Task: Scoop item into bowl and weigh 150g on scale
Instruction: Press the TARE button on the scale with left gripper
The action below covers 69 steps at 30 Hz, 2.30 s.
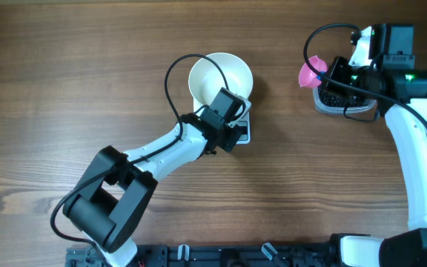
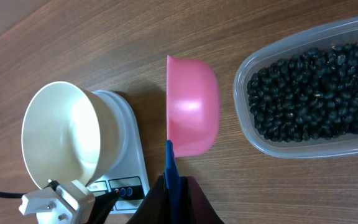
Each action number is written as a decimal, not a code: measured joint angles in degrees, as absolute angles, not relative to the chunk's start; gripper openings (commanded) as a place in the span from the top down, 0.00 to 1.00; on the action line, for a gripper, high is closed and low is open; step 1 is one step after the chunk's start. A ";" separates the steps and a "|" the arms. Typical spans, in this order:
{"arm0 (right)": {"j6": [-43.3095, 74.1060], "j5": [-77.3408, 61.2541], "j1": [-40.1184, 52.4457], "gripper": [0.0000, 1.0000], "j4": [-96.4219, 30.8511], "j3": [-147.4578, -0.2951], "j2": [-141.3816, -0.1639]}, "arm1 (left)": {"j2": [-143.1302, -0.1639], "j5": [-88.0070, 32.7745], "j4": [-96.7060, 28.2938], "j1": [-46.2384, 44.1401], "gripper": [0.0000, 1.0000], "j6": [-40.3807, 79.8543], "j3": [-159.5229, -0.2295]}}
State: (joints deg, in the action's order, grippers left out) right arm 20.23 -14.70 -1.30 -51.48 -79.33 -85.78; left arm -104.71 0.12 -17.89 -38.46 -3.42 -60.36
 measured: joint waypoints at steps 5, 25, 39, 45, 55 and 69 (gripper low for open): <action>20.23 -14.68 -1.30 0.96 -51.70 -79.33 -85.78 | -105.10 0.12 -17.50 -38.46 0.96 -3.40 -60.36; 20.23 -14.68 -1.30 0.96 -51.88 -79.33 -85.78 | -105.62 1.21 -16.49 -38.46 0.96 -3.14 -60.36; 20.23 -14.70 -1.30 0.95 -52.16 -79.33 -85.78 | -105.78 1.28 -17.96 -38.46 0.96 -2.70 -60.71; 20.23 -14.68 -1.30 0.96 -52.27 -79.33 -85.78 | -105.78 1.28 -18.68 -38.46 0.96 -2.24 -60.86; 20.23 -14.68 -1.30 0.96 -52.29 -79.33 -85.78 | -106.08 1.45 -18.92 -38.52 0.96 -1.78 -61.04; 20.23 -14.70 -1.30 0.96 -52.31 -79.33 -85.78 | -106.17 1.50 -19.46 -38.52 0.96 -1.19 -61.36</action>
State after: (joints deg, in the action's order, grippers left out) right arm 20.23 -14.70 -1.30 -52.31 -79.33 -85.78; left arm -106.17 1.50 -19.46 -38.52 -1.19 -61.36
